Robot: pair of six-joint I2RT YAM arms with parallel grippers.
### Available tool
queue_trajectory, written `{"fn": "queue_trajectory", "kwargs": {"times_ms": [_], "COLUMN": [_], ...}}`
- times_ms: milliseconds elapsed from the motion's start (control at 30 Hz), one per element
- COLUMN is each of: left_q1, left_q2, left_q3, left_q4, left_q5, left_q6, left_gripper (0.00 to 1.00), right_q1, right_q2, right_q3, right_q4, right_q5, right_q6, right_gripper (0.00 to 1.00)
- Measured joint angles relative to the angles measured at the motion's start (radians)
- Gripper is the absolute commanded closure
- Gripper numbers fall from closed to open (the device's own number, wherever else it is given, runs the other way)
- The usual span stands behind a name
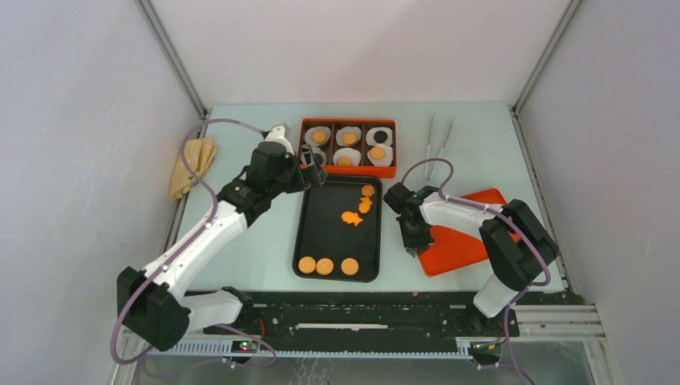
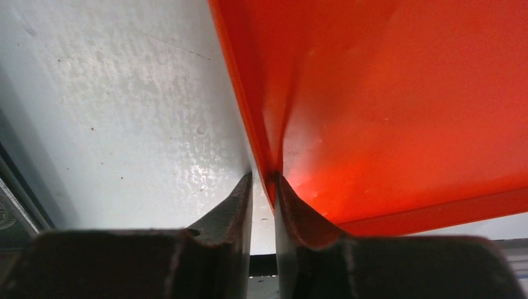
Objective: Pack the cookies
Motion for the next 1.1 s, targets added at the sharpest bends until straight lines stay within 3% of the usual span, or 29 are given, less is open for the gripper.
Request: {"fn": "queue_trajectory", "kwargs": {"times_ms": [100, 300, 400, 600, 667, 800, 900, 1100], "left_q1": [-0.001, 0.0, 0.0, 0.0, 0.001, 0.006, 0.009, 0.009], "left_q2": [0.073, 0.17, 0.216, 0.275, 0.28, 0.316, 0.384, 0.545], "left_q3": [0.074, 0.166, 0.173, 0.159, 0.135, 0.082, 0.068, 0.041], "left_q4": [-0.008, -0.027, -0.009, 0.101, 0.173, 0.336, 0.446, 0.669], "left_q5": [0.027, 0.104, 0.175, 0.335, 0.397, 0.558, 0.676, 0.883], "left_q6": [0.01, 0.02, 0.017, -0.002, -0.011, -0.048, -0.08, -0.212], "left_gripper": [0.26, 0.81, 0.99, 0.97, 0.89, 0.6, 0.47, 0.44], "right_q1": [0.009, 0.055, 0.092, 0.201, 0.251, 0.357, 0.432, 0.51], "right_q2": [0.0, -0.026, -0.076, -0.188, -0.216, -0.235, -0.235, -0.202], "right_q3": [-0.001, -0.003, -0.002, 0.061, 0.092, 0.135, 0.169, 0.256], "right_q4": [0.003, -0.001, -0.032, -0.097, -0.108, -0.124, -0.132, -0.129], "right_q5": [0.006, 0.074, 0.126, 0.231, 0.26, 0.309, 0.326, 0.358], "right_q6": [0.003, -0.003, -0.001, -0.014, -0.026, -0.068, -0.098, -0.169], "right_gripper": [0.9, 1.0, 1.0, 1.0, 1.0, 1.0, 1.0, 1.0]}}
